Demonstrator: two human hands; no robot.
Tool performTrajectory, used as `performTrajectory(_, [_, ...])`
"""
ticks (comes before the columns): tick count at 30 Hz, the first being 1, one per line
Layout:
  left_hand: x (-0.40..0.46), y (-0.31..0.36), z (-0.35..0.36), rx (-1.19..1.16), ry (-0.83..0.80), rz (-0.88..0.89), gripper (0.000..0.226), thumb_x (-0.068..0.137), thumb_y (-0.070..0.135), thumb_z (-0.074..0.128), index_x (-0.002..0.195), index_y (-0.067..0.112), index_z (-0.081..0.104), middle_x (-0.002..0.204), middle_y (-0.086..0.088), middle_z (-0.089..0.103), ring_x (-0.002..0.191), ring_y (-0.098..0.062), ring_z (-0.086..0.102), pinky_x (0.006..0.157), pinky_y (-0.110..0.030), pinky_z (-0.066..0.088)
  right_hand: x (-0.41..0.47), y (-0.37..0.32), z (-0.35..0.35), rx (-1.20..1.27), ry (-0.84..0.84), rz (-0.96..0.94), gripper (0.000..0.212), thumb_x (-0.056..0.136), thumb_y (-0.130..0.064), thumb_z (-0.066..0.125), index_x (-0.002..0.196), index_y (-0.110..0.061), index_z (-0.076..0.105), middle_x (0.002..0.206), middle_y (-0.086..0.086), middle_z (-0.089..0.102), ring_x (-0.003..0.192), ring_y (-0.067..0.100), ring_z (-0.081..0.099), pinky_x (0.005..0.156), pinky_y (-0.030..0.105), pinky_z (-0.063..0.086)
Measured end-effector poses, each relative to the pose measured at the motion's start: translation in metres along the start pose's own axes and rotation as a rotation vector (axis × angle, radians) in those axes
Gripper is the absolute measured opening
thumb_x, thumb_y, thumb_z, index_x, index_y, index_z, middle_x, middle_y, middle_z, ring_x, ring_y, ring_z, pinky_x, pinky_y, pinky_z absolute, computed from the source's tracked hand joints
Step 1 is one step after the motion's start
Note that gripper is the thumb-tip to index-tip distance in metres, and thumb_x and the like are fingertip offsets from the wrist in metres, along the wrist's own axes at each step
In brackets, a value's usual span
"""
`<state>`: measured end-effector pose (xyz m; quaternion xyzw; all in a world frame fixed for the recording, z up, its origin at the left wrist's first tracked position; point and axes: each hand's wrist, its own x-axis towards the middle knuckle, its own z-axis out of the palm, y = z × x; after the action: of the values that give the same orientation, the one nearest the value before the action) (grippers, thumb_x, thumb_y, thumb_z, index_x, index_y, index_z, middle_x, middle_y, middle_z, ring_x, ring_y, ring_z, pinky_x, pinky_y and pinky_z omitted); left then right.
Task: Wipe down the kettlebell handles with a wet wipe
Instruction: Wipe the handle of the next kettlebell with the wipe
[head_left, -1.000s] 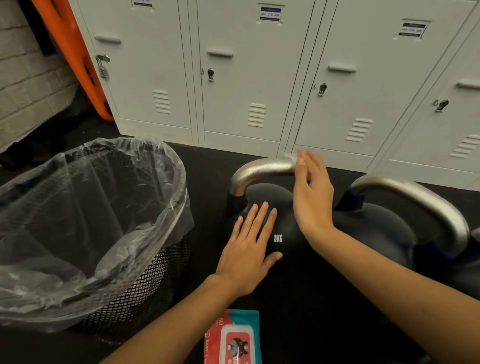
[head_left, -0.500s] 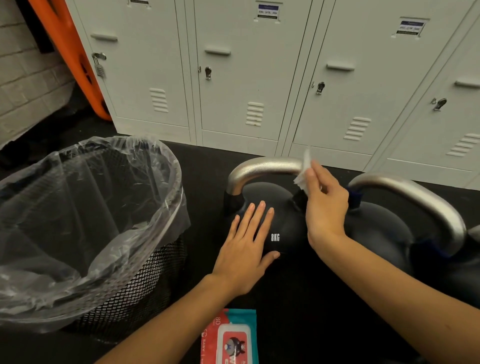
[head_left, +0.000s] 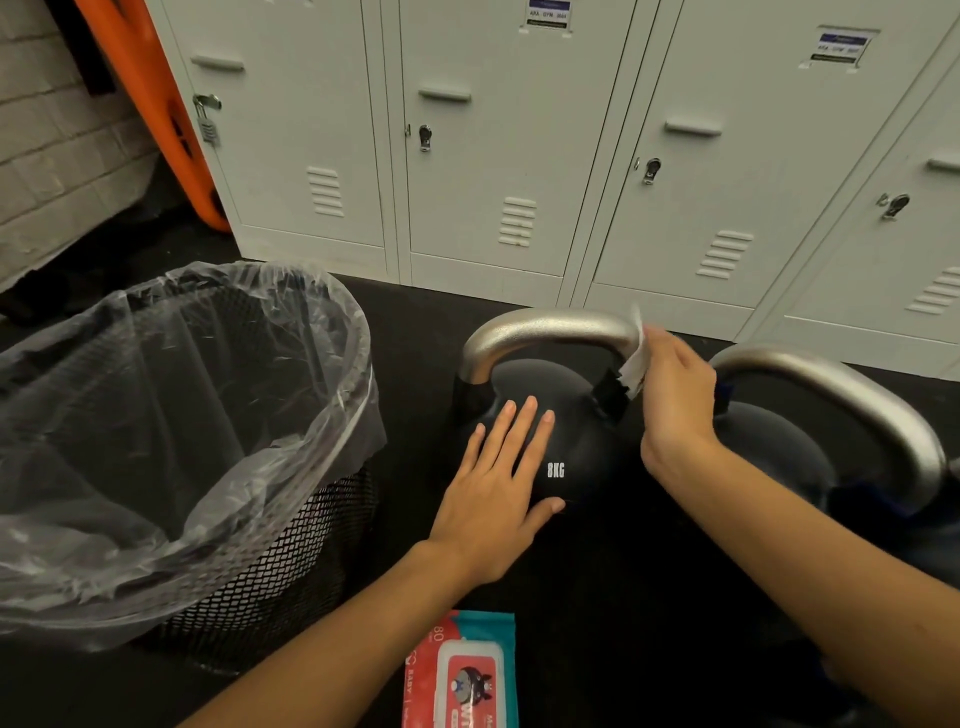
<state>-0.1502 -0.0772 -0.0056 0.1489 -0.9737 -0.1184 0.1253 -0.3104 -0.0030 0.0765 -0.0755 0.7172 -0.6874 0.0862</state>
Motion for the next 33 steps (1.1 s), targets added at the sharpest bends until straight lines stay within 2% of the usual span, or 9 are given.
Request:
performTrajectory(4, [0.0, -0.001, 0.001, 0.0, 0.014, 0.018, 0.081, 0.097, 0.053, 0.037, 0.148, 0.027, -0.02, 0.155, 0.005, -0.025, 0.143, -0.015, -0.026, 0.114, -0.034, -0.014, 0.033, -0.011, 0.002, -0.128, -0.223, 0.088, 0.06, 0.101, -0.056, 0.024, 0.1, -0.019, 0.072, 0.101, 0.008, 0.07, 0.1, 0.021, 0.061, 0.096, 0.033, 0.042])
performTrajectory(6, [0.0, -0.002, 0.002, -0.001, 0.022, 0.023, 0.081, 0.097, 0.053, 0.037, 0.147, 0.027, -0.021, 0.155, 0.005, -0.025, 0.143, -0.015, -0.025, 0.115, -0.035, -0.013, 0.045, -0.005, 0.001, -0.079, -0.343, 0.158, 0.076, 0.1, -0.062, 0.016, 0.093, -0.01, 0.071, 0.096, 0.016, 0.07, 0.098, 0.026, 0.064, 0.106, 0.038, 0.039])
performTrajectory(9, [0.0, -0.003, 0.003, -0.001, 0.026, 0.027, 0.081, 0.097, 0.052, 0.038, 0.148, 0.027, -0.02, 0.156, 0.004, -0.024, 0.144, -0.015, -0.025, 0.116, -0.036, -0.011, 0.049, 0.004, -0.002, 0.016, -0.535, 0.203, 0.087, 0.1, -0.062, 0.007, 0.073, 0.002, 0.059, 0.065, 0.019, 0.06, 0.064, 0.027, 0.061, 0.088, 0.038, 0.048])
performTrajectory(14, [-0.001, -0.003, 0.005, -0.002, 0.035, 0.026, 0.08, 0.098, 0.051, 0.038, 0.149, 0.027, -0.018, 0.158, 0.002, -0.021, 0.144, -0.015, -0.023, 0.117, -0.037, -0.01, 0.057, 0.011, -0.005, 0.067, -0.649, 0.276, 0.087, 0.099, -0.063, 0.014, 0.072, 0.002, 0.064, 0.062, 0.018, 0.059, 0.066, 0.026, 0.061, 0.097, 0.042, 0.046])
performTrajectory(20, [-0.001, -0.006, 0.006, 0.002, 0.039, 0.03, 0.08, 0.097, 0.052, 0.038, 0.15, 0.026, -0.016, 0.158, 0.003, -0.02, 0.145, -0.015, -0.022, 0.115, -0.038, -0.012, 0.056, 0.013, -0.01, -0.002, -0.655, 0.263, 0.094, 0.098, -0.065, 0.005, 0.083, 0.007, 0.063, 0.077, 0.022, 0.067, 0.086, 0.03, 0.068, 0.108, 0.039, 0.039])
performTrajectory(23, [-0.001, -0.005, 0.005, 0.002, 0.029, 0.03, 0.08, 0.098, 0.053, 0.037, 0.149, 0.027, -0.019, 0.157, 0.004, -0.024, 0.143, -0.014, -0.026, 0.115, -0.035, -0.013, 0.048, 0.018, -0.012, 0.003, -0.534, 0.328, 0.084, 0.099, -0.063, 0.005, 0.092, -0.005, 0.066, 0.088, 0.009, 0.074, 0.104, 0.022, 0.065, 0.105, 0.032, 0.04])
performTrajectory(26, [-0.001, -0.004, 0.004, 0.01, 0.023, 0.024, 0.08, 0.098, 0.053, 0.036, 0.148, 0.027, -0.02, 0.156, 0.004, -0.025, 0.143, -0.014, -0.027, 0.115, -0.034, -0.014, 0.038, 0.027, -0.017, 0.012, -0.436, 0.362, 0.077, 0.1, -0.062, 0.007, 0.114, -0.01, 0.063, 0.116, 0.007, 0.067, 0.127, 0.024, 0.051, 0.114, 0.036, 0.032])
performTrajectory(29, [-0.001, -0.003, 0.004, 0.016, 0.024, 0.021, 0.081, 0.097, 0.053, 0.037, 0.148, 0.026, -0.02, 0.157, 0.003, -0.024, 0.143, -0.015, -0.026, 0.115, -0.035, -0.013, 0.028, 0.028, -0.02, -0.018, -0.363, 0.412, 0.077, 0.102, -0.057, 0.007, 0.129, -0.004, 0.056, 0.112, 0.008, 0.065, 0.119, 0.024, 0.053, 0.113, 0.04, 0.034])
performTrajectory(33, [-0.001, -0.003, 0.002, 0.019, 0.003, 0.016, 0.081, 0.098, 0.053, 0.035, 0.147, 0.027, -0.023, 0.156, 0.004, -0.027, 0.143, -0.015, -0.027, 0.115, -0.035, -0.013, 0.029, 0.019, -0.021, -0.066, -0.324, 0.468, 0.075, 0.102, -0.058, 0.01, 0.109, -0.003, 0.062, 0.1, 0.008, 0.064, 0.101, 0.023, 0.06, 0.098, 0.036, 0.045])
